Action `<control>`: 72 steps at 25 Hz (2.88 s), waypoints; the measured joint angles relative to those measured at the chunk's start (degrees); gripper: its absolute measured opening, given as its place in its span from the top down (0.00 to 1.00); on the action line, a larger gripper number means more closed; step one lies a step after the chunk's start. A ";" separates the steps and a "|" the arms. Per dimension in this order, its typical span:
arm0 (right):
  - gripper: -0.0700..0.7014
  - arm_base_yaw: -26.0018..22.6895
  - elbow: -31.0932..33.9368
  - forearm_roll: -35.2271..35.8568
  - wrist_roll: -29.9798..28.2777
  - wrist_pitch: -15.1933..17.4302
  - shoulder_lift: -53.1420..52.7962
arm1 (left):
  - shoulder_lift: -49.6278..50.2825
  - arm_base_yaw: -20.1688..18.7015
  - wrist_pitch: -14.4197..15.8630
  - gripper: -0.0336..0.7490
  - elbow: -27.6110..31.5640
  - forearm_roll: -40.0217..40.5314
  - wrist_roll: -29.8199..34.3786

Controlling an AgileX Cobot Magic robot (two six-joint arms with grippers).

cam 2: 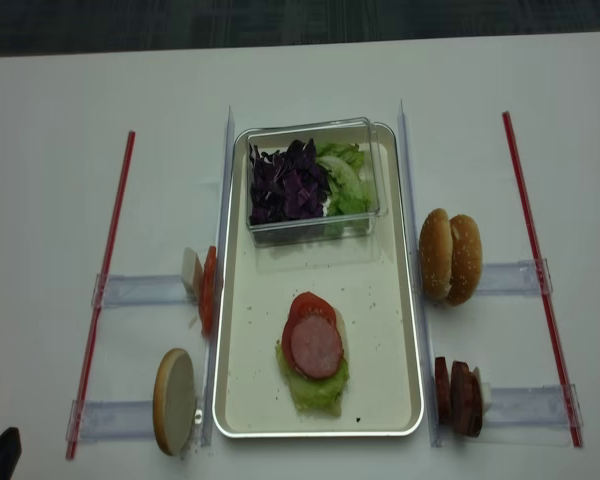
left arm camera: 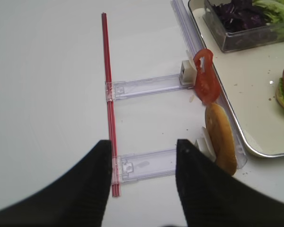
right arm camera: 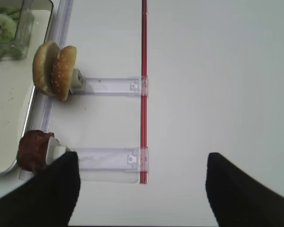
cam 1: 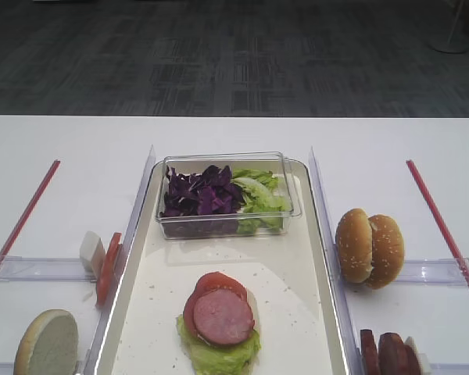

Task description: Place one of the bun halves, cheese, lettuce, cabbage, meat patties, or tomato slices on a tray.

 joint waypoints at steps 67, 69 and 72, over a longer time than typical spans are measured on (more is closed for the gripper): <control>0.37 -3.29 12.18 4.15 -4.46 -8.67 -9.98 | 0.00 0.00 0.00 0.58 0.00 0.00 0.00; 0.39 -3.81 12.18 4.15 -4.46 -8.67 -11.48 | 0.00 0.00 0.00 0.58 0.00 0.00 0.00; 0.42 -3.90 12.18 4.15 -4.46 -8.67 -13.00 | 0.00 0.00 0.00 0.58 0.00 0.00 0.00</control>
